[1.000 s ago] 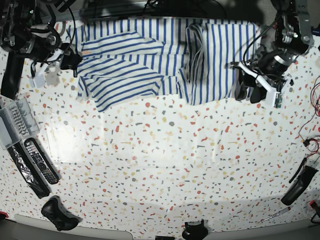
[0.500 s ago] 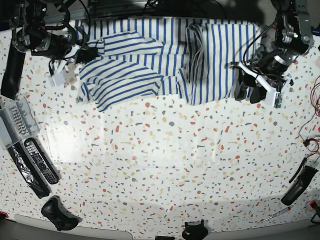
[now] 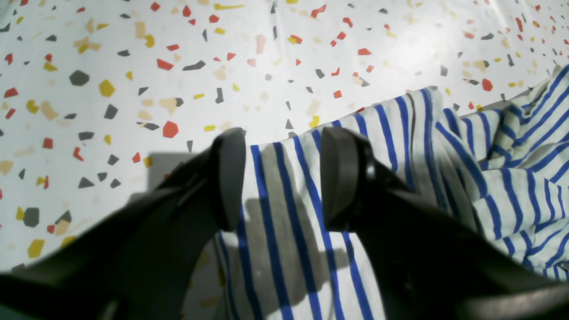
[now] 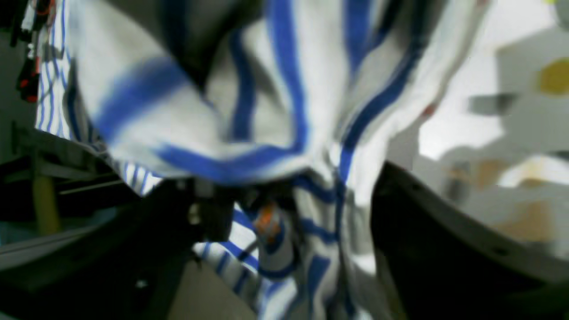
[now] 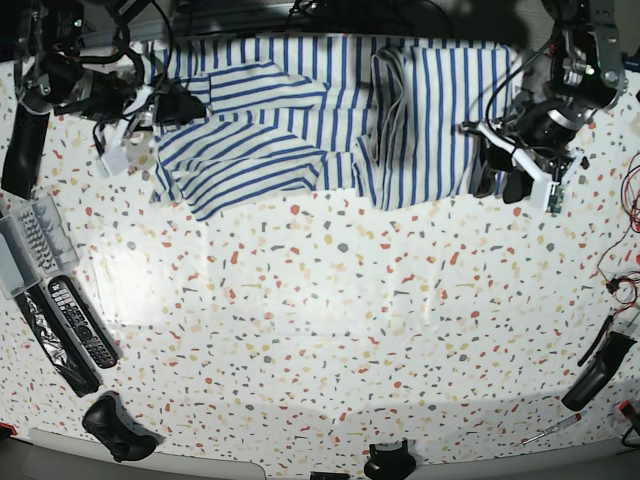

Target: Layout the t-shirt on the table in an organized manner, then fold the t-shirt properly

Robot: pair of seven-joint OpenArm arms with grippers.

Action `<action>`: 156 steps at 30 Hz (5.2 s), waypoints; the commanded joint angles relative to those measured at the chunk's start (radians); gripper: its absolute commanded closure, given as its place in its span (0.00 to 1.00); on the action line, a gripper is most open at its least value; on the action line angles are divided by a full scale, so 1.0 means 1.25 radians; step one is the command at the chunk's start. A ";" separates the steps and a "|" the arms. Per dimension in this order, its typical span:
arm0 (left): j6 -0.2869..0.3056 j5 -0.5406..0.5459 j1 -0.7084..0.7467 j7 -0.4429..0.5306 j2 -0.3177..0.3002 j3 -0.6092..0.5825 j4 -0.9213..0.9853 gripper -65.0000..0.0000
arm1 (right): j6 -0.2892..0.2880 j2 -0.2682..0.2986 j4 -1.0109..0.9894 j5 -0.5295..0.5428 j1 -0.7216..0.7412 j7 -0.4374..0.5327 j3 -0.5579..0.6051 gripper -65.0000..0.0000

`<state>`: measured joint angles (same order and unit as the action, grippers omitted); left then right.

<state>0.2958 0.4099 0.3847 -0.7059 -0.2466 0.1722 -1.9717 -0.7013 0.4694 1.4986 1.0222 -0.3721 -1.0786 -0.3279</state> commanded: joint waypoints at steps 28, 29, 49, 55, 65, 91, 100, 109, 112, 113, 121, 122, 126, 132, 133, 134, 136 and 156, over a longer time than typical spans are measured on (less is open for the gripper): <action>0.003 0.007 0.029 0.027 -0.005 0.004 -0.013 0.61 | 0.003 0.074 -0.078 0.169 0.019 -0.041 -0.075 0.43; 0.003 0.007 0.029 0.027 -0.005 0.004 -0.013 0.61 | 0.003 0.067 -0.098 0.183 0.023 -0.041 -0.075 0.43; 0.003 0.005 0.029 0.028 -0.005 0.004 -0.013 0.61 | 0.003 0.010 -0.171 0.369 0.064 -0.187 -0.074 0.44; 0.003 0.005 0.029 0.027 -0.005 0.004 -0.013 0.61 | 0.003 0.010 -0.171 0.369 0.089 -0.203 -0.074 0.44; 0.003 0.005 0.029 0.027 -0.005 0.004 -0.013 0.61 | 0.003 0.011 -0.171 0.273 0.089 -0.204 -0.228 0.44; 0.003 0.005 0.029 0.027 -0.005 0.004 -0.013 0.61 | 0.003 -0.039 -0.172 0.193 0.087 -0.169 -0.093 0.44; 0.003 0.005 0.029 0.027 -0.005 0.004 -0.013 0.61 | 0.003 -0.048 -0.172 0.280 0.087 -0.235 -0.092 0.44; 0.003 0.005 0.029 0.027 -0.005 0.004 -0.013 0.61 | 0.003 -0.050 -0.172 0.280 0.089 -0.236 -0.090 0.51; 0.003 0.005 0.029 0.027 -0.005 0.004 -0.013 0.61 | 0.003 -0.050 -0.172 0.276 0.097 -0.237 -0.077 0.51; 0.003 0.005 0.029 0.027 -0.005 0.004 -0.013 0.61 | 0.003 -0.050 -0.172 0.271 0.102 -0.237 -0.071 0.51; 0.003 0.005 0.029 0.027 -0.005 0.004 -0.013 0.61 | 0.003 -0.050 -0.172 0.267 0.128 -0.219 -0.004 0.71; 0.003 0.005 0.029 0.027 -0.005 0.004 -0.013 0.61 | 0.003 -0.050 -0.172 0.257 0.127 -0.208 0.002 0.73; 0.003 0.005 0.029 0.027 -0.005 0.004 -0.013 0.61 | 0.003 -0.050 -0.172 0.211 0.127 -0.160 0.009 0.92; 0.003 0.005 0.029 0.027 -0.005 0.004 -0.013 0.61 | 0.003 -0.049 -0.171 0.216 0.127 -0.157 0.006 1.00; 0.003 0.005 0.029 0.027 -0.005 0.004 -0.013 0.61 | 0.003 -0.049 -0.171 0.221 0.127 -0.157 0.003 1.00; 0.003 0.004 0.029 0.027 -0.005 0.004 -0.013 0.61 | 0.003 -0.049 -0.171 0.233 0.127 -0.158 -0.005 1.00; 0.003 0.004 0.029 0.027 -0.005 0.004 -0.013 0.61 | 0.003 -0.047 -0.171 0.248 0.127 -0.167 -0.031 1.00; 0.004 0.004 0.065 0.032 -0.005 0.004 -0.011 0.61 | 0.003 -0.057 -0.034 0.369 0.127 -0.254 -0.219 1.00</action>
<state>0.2962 0.4095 0.4702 -0.6903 -0.2466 0.1722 -1.9717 -0.6930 0.3824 1.4395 1.4406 -0.2222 -1.4055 -0.5961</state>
